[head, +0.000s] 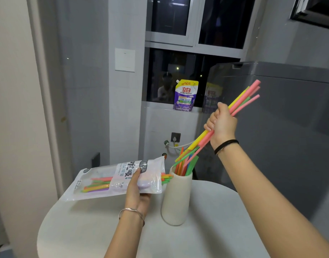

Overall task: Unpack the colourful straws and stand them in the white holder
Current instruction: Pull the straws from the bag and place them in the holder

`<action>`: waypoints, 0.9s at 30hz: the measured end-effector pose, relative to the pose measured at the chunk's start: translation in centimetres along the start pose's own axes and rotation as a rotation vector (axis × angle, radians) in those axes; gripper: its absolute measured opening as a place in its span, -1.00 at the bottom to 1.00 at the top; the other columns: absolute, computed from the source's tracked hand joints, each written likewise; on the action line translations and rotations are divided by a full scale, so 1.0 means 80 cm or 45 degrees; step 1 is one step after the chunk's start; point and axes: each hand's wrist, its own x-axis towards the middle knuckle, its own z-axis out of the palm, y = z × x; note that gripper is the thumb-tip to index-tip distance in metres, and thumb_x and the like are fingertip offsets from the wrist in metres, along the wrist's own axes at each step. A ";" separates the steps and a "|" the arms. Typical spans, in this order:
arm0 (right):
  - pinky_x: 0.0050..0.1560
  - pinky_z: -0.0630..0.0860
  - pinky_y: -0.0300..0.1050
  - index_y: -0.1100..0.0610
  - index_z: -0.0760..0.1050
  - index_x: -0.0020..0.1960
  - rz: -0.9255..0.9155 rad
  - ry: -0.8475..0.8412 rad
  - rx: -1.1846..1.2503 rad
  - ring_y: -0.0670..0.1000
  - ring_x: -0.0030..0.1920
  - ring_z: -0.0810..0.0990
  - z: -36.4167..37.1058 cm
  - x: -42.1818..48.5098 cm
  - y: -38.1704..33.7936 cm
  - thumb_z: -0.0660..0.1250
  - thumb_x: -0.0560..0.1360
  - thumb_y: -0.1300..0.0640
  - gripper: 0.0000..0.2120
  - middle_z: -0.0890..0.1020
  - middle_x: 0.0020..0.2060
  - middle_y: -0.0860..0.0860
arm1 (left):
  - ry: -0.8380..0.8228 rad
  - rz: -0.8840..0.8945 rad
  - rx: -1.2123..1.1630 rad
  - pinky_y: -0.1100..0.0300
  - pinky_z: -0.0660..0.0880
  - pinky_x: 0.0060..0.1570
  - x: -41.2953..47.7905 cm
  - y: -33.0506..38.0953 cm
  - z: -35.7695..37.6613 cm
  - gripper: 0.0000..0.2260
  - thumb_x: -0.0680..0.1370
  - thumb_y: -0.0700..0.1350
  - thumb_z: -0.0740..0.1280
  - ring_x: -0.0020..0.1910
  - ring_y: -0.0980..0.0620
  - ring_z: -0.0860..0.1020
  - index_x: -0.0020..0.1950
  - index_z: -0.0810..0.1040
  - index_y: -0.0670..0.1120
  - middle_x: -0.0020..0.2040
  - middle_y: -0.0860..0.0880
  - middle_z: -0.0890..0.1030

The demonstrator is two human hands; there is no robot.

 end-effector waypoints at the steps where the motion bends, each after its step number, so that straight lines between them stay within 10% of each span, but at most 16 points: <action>1: -0.62 0.14 -0.34 0.08 0.18 -0.46 -0.008 0.000 -0.025 -0.12 -0.68 0.16 0.002 0.001 0.003 0.23 0.52 0.11 -0.59 0.21 -0.71 -0.10 | 0.001 0.001 0.004 0.19 0.60 -0.32 0.000 -0.001 0.000 -0.84 0.55 -0.17 0.30 -0.23 0.07 0.65 0.12 0.52 -0.07 -0.26 0.02 0.71; 9: -0.63 0.16 -0.34 0.08 0.22 -0.37 0.032 0.018 -0.226 -0.14 -0.68 0.18 0.011 0.008 0.046 0.22 0.52 0.13 -0.68 0.25 -0.61 -0.05 | 0.011 0.023 0.004 0.03 0.53 0.02 0.000 0.005 0.001 -0.67 0.54 -0.19 0.31 -0.08 -0.01 0.59 0.31 0.47 -0.10 -0.04 -0.06 0.64; 19: -0.51 0.33 -0.23 0.09 0.26 -0.39 0.107 -0.220 -0.521 -0.08 -0.61 0.27 -0.011 0.012 0.097 0.22 0.53 0.16 -0.67 0.29 -0.61 -0.04 | 0.008 -0.001 0.011 0.19 0.61 -0.33 0.004 0.003 -0.004 -0.80 0.54 -0.17 0.31 -0.35 0.09 0.67 0.15 0.51 -0.08 -0.32 0.03 0.71; 27: -0.23 0.56 -0.11 0.12 0.40 -0.38 -0.047 -0.340 -0.786 -0.03 -0.46 0.52 -0.020 0.017 0.105 0.34 0.49 0.15 -0.71 0.50 -0.48 0.05 | 0.000 0.005 0.020 0.13 0.60 -0.19 0.006 0.002 -0.005 -0.79 0.53 -0.17 0.32 -0.34 0.11 0.67 0.16 0.51 -0.07 -0.30 0.04 0.71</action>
